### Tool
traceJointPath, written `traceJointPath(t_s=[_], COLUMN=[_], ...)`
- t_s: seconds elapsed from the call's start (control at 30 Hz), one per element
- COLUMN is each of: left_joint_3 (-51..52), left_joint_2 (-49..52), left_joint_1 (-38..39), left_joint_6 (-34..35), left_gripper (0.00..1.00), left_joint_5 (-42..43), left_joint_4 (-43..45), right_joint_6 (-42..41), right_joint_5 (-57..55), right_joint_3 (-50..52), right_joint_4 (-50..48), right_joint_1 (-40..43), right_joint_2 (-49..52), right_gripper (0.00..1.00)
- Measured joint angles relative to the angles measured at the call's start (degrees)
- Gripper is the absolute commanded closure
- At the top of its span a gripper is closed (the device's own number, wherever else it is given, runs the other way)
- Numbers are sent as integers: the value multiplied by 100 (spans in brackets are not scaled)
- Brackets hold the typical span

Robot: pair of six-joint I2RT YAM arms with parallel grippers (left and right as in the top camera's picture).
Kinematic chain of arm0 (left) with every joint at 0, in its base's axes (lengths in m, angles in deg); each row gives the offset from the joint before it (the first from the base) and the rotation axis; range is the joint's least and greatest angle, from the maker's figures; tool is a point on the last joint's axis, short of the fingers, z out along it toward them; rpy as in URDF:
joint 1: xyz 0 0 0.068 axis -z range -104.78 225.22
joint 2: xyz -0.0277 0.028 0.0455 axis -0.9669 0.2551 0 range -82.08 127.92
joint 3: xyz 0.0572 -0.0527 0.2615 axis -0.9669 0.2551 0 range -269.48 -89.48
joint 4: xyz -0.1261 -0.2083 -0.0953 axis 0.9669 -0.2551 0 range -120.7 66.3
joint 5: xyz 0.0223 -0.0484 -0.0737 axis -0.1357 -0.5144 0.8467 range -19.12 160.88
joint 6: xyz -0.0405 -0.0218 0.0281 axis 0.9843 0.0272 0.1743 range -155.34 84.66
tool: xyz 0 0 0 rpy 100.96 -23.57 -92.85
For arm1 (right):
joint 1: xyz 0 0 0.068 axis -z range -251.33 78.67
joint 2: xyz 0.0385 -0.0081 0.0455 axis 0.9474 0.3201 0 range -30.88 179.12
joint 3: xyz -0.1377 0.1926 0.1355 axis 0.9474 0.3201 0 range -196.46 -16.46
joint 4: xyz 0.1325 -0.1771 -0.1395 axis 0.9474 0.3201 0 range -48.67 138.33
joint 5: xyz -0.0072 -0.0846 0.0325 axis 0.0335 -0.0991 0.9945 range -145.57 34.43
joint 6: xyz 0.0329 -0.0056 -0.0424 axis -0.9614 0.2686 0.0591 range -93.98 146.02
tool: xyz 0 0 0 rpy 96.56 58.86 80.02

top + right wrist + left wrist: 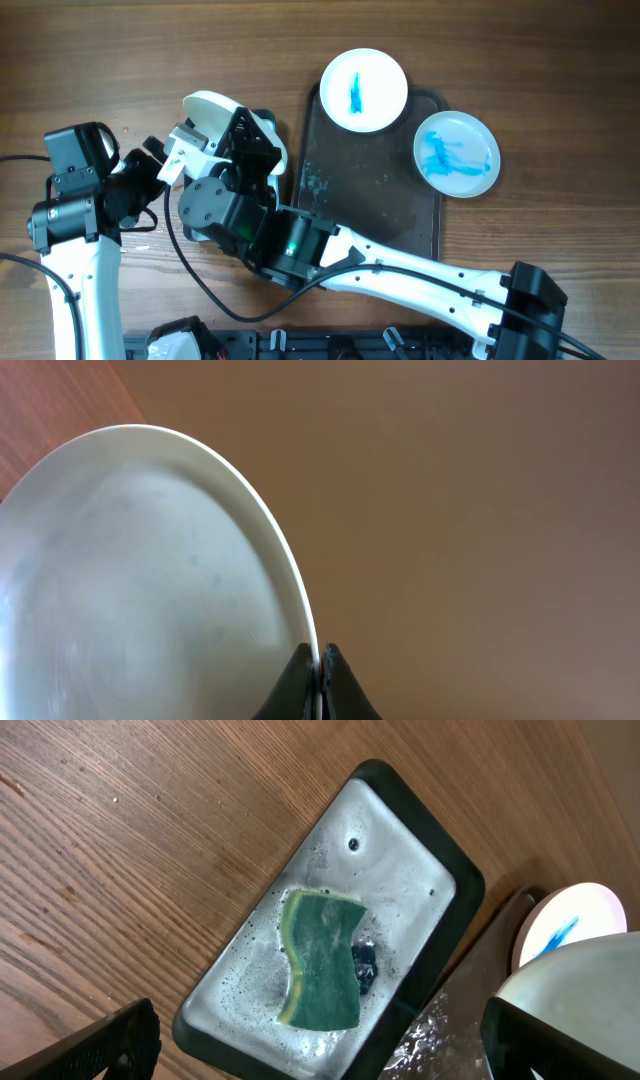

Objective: Clean dirty plates on tray and stack at the side

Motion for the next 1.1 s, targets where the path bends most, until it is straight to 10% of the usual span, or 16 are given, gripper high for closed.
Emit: traceJointPath(t_s=[0.77,1.1], left_joint_3=[0,0], left_joint_2=[0,0], left_joint_1=[0,0], left_joint_6=[0,0], left_gripper=[0,0], left_joint_5=[0,0], left_joint_4=[0,2], right_joint_6=[-157,-3580], right_joint_5=[0,1150], right_joint_3=[0,-70], right_joint_4=[-136,2378], right_joint_1=[50,1611], right_joint_2=[0,4], right_gripper=[96,96])
